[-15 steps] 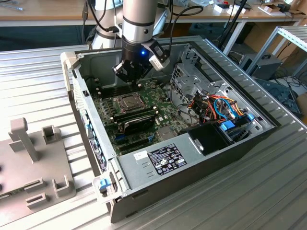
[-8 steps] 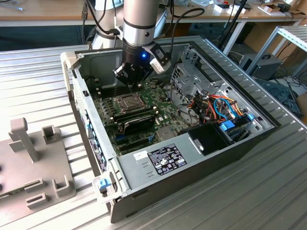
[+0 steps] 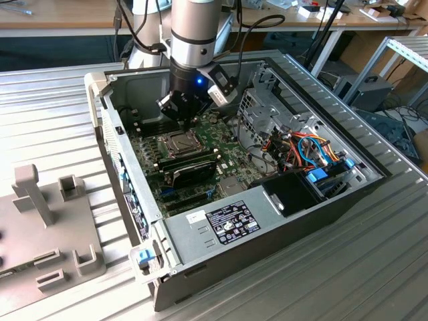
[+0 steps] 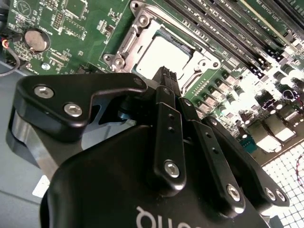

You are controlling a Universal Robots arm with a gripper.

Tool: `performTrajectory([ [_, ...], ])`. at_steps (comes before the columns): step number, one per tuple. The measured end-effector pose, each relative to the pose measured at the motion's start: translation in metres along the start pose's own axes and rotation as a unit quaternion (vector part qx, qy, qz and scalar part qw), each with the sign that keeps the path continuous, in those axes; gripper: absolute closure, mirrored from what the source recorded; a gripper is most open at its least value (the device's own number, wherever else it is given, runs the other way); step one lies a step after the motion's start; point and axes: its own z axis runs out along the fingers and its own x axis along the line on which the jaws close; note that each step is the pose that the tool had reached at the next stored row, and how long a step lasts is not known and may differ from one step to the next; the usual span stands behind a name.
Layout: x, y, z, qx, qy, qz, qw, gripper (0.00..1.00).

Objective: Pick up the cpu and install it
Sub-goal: 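Install the first cpu locking lever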

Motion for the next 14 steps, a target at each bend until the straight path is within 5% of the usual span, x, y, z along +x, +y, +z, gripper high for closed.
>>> performTrajectory([
  [14, 0.0025, -0.0012, 0.0005, 0.0004, 0.0001, 0.005, 0.99999, 0.89],
])
